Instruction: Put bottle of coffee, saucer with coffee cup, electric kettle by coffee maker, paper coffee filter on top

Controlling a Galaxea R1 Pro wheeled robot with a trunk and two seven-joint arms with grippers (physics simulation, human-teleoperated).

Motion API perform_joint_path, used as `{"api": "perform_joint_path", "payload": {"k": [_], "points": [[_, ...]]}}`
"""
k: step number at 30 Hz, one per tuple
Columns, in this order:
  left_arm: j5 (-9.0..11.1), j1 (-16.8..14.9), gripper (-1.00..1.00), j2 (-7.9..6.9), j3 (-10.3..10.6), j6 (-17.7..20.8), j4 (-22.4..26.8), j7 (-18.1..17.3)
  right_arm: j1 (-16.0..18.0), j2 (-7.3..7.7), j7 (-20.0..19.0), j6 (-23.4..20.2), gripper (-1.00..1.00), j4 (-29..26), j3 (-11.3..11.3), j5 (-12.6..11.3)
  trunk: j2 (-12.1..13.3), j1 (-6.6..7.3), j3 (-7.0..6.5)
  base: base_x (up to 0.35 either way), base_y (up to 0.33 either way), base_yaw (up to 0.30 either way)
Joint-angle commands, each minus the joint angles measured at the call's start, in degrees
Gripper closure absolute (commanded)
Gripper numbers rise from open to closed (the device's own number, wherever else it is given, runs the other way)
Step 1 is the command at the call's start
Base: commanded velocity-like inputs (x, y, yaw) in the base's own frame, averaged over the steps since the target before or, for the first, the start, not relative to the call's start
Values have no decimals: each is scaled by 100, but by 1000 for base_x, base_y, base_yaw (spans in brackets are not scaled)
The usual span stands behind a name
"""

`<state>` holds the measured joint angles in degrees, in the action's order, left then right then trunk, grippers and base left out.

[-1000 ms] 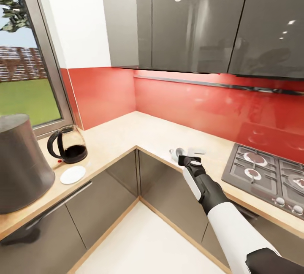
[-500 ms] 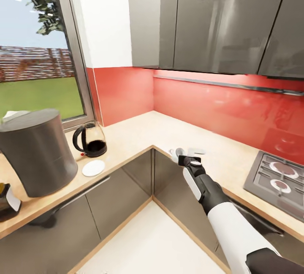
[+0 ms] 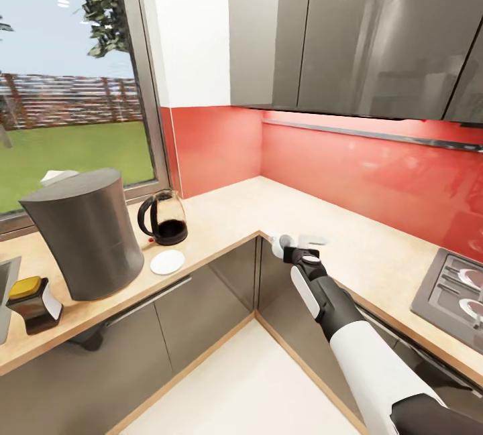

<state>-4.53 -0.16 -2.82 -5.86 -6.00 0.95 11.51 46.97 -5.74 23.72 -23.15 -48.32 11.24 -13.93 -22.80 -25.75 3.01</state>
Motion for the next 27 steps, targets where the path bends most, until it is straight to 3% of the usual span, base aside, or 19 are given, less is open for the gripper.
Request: {"api": "perform_joint_path", "payload": {"k": [1,27], "points": [[-48,-2,-100,1,-47,-15,2,11,6,3,37,-14,100,-15,19,-59,-12,-4,12,0,0,5],[-48,-2,-100,1,-47,-15,2,14,6,-2,35,-14,100,-4,27,-64,-12,-4,12,0,0,11]]}}
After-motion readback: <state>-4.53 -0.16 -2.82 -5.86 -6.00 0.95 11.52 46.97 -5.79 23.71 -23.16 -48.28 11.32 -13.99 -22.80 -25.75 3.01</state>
